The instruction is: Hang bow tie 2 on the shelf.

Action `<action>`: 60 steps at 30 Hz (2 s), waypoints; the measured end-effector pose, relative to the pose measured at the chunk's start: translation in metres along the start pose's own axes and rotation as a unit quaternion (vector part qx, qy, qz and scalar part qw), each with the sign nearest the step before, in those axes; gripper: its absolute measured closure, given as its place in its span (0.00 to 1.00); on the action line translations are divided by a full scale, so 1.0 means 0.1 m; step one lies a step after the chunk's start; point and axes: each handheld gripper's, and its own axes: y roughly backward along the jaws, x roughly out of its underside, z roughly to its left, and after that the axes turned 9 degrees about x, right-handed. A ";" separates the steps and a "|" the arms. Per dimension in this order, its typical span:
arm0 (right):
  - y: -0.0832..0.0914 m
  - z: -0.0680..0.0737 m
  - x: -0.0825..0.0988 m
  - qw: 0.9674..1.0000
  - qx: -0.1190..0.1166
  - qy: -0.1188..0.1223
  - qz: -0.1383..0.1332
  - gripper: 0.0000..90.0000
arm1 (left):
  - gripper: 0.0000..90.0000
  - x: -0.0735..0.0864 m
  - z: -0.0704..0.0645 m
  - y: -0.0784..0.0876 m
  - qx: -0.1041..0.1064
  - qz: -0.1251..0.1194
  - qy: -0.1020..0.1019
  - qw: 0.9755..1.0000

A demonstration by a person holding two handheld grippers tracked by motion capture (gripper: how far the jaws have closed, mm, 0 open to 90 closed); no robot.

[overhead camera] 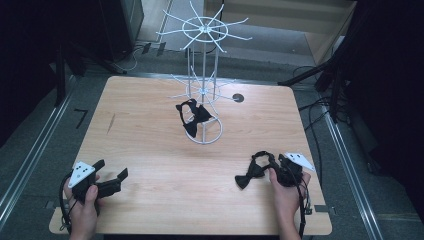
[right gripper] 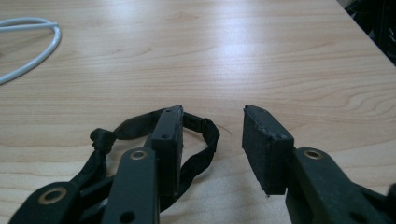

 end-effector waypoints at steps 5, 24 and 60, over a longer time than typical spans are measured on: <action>-0.02 0.00 0.02 1.000 0.005 0.003 0.012 0.74 | 0.09 0.00 0.00 0.00 0.000 0.000 0.000 1.000; -0.06 0.07 0.03 0.998 0.038 0.033 0.048 0.97 | 0.09 0.00 0.00 0.00 0.000 0.003 -0.001 1.000; 0.17 0.19 0.04 0.996 0.017 0.041 -0.079 1.00 | 0.09 0.00 0.00 0.00 -0.001 0.001 0.001 1.000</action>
